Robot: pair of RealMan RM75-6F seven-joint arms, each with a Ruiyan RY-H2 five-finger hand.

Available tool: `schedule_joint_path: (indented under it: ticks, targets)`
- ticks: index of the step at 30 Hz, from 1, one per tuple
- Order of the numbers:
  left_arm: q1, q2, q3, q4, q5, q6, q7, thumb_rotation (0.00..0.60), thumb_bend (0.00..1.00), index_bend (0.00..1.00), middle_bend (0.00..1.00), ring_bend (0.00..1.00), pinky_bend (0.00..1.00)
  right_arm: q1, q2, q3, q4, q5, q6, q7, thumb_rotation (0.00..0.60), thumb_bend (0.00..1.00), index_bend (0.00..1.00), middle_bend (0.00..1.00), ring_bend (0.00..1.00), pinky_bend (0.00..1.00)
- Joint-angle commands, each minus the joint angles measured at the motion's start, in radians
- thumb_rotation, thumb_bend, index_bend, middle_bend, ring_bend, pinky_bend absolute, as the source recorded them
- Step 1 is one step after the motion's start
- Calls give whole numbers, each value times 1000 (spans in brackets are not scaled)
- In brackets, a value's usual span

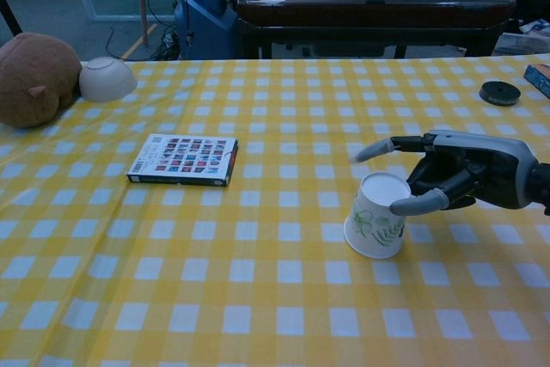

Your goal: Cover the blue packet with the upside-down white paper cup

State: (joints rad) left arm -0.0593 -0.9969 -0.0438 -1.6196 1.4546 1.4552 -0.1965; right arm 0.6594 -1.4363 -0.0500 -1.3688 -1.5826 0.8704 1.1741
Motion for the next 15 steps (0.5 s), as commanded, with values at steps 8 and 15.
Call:
schedule_joint_path:
  ticks: [8,15]
  targets:
    - [-1,-1,0,1,-1,-3,1,600,129,166,387,296,503,-48,66,-18,-60,-28,111,-165,600,0,184,999,969,1000]
    - [-7,-9,6,-1,8,-11,22,600,129,166,387,296,503,-180,150,9,-199,40,306,-837,600,0,272,881,850,937]
